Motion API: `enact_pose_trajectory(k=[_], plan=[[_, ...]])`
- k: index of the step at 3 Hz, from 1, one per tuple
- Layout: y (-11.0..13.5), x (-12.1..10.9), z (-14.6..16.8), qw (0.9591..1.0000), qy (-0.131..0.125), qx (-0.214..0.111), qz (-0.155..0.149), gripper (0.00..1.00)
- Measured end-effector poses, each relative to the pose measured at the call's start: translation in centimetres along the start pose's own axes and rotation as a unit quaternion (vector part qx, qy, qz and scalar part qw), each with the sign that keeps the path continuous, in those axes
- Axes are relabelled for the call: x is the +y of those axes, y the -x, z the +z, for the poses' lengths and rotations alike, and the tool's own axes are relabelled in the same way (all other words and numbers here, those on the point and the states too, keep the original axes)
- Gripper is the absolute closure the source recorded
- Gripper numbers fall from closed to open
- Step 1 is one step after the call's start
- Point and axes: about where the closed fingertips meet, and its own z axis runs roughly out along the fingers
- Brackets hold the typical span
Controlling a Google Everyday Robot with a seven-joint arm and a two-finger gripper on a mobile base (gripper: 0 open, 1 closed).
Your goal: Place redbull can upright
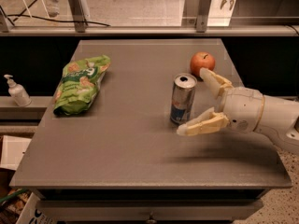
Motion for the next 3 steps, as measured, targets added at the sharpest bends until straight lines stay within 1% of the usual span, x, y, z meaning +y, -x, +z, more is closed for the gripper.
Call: enact_pose_trajectory(k=[1, 2, 3], plan=[[1.4, -0.3, -0.8, 0.9999, 0.003, 0.012, -0.01, 0.0], [3.5, -0.7, -2.6, 0.9991, 0.004, 0.025, -0.034, 0.0], [3.8, -0.8, -2.8, 0.999, 0.005, 0.025, -0.038, 0.0]])
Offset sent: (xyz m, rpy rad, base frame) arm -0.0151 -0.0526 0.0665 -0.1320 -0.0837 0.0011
